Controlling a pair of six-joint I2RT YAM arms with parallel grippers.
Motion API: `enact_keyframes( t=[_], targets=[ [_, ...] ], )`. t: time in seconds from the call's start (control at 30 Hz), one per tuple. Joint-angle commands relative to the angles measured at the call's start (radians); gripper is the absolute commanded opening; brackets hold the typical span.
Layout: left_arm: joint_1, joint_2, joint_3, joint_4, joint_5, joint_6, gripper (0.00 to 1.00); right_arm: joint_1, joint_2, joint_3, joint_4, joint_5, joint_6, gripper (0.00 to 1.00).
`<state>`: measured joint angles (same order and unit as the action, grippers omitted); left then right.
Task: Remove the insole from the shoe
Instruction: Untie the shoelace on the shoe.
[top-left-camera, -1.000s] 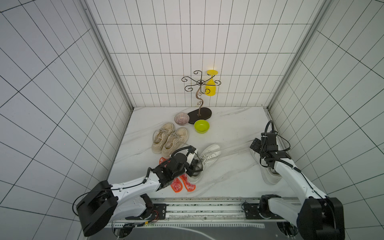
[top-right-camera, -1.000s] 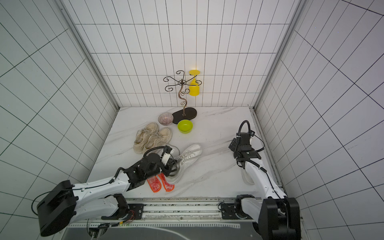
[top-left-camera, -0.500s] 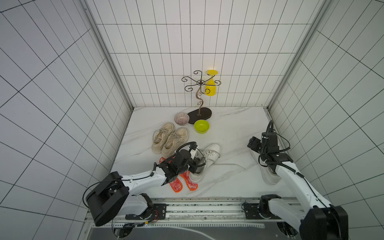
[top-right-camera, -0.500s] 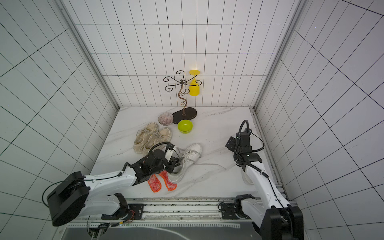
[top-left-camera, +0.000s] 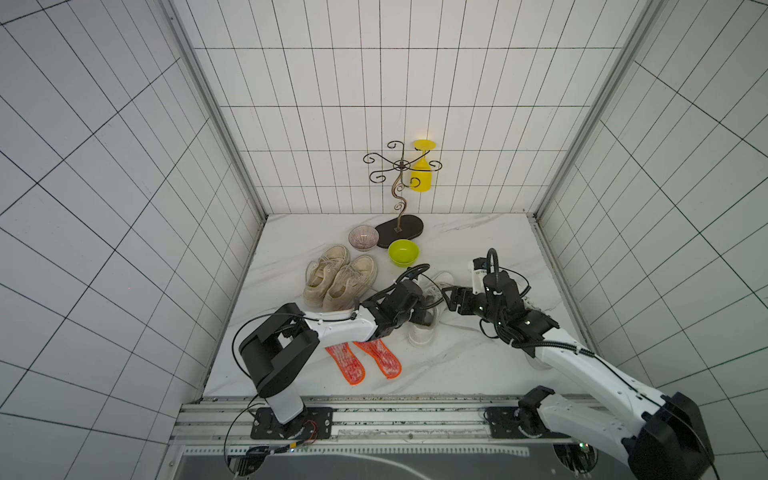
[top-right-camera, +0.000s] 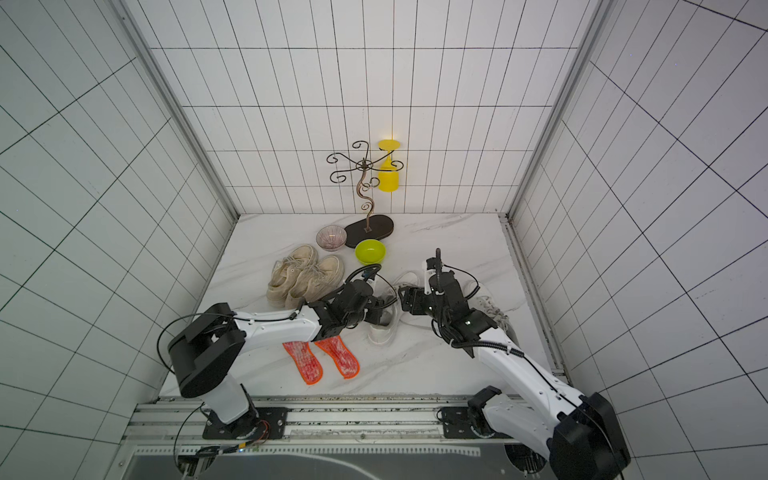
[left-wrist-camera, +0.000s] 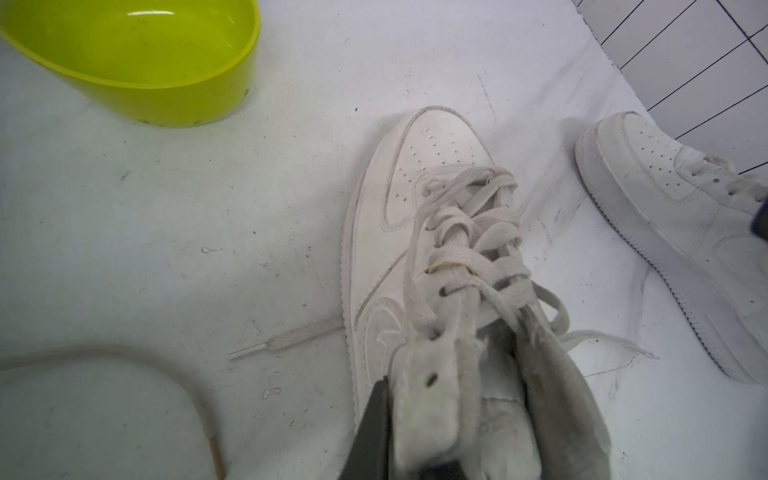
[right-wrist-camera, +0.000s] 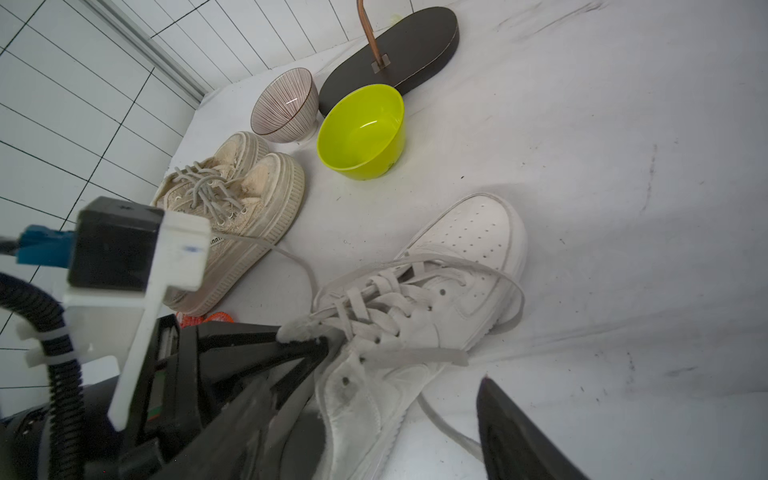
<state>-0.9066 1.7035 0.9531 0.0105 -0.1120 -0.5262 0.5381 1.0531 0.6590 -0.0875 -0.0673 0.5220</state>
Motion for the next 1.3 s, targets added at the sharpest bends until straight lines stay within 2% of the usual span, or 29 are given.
enact_keyframes(
  t=[0.0, 0.2, 0.27, 0.4, 0.53, 0.73, 0.8, 0.9, 1.07, 1.17, 1.27],
  targets=[
    [-0.013, -0.006, 0.056, 0.045, -0.004, -0.047, 0.23, 0.011, 0.038, -0.041, 0.032, -0.003, 0.022, 0.77],
    [-0.01, -0.053, 0.012, 0.076, 0.044, -0.044, 0.4, 0.025, 0.063, -0.056, 0.017, 0.031, 0.029, 0.73],
    [0.007, -0.059, -0.001, 0.067, 0.034, -0.031, 0.41, 0.032, 0.068, -0.058, 0.014, 0.037, 0.027, 0.73],
    [0.063, -0.06, -0.026, 0.084, 0.136, 0.028, 0.41, 0.053, 0.093, -0.056, 0.014, 0.038, 0.035, 0.72],
    [0.063, -0.061, -0.019, 0.088, 0.204, 0.115, 0.42, 0.082, 0.13, -0.046, 0.02, 0.052, 0.038, 0.71],
    [0.062, -0.045, -0.016, 0.097, 0.209, 0.133, 0.44, 0.098, 0.183, -0.017, 0.0, 0.107, 0.052, 0.68],
    [0.063, -0.033, -0.006, 0.085, 0.199, 0.132, 0.43, 0.099, 0.201, -0.014, -0.005, 0.123, 0.061, 0.65],
    [0.062, -0.027, -0.002, 0.078, 0.167, 0.118, 0.36, 0.101, 0.221, -0.009, -0.002, 0.137, 0.069, 0.6],
    [0.063, -0.003, 0.021, 0.063, 0.162, 0.117, 0.26, 0.104, 0.249, 0.015, -0.012, 0.187, 0.084, 0.59],
    [0.058, 0.017, 0.041, 0.021, 0.107, 0.091, 0.23, 0.115, 0.272, 0.049, -0.048, 0.252, 0.092, 0.59],
    [0.05, 0.022, 0.052, -0.02, 0.032, 0.068, 0.21, 0.115, 0.291, 0.063, -0.083, 0.318, 0.109, 0.52]
  ],
)
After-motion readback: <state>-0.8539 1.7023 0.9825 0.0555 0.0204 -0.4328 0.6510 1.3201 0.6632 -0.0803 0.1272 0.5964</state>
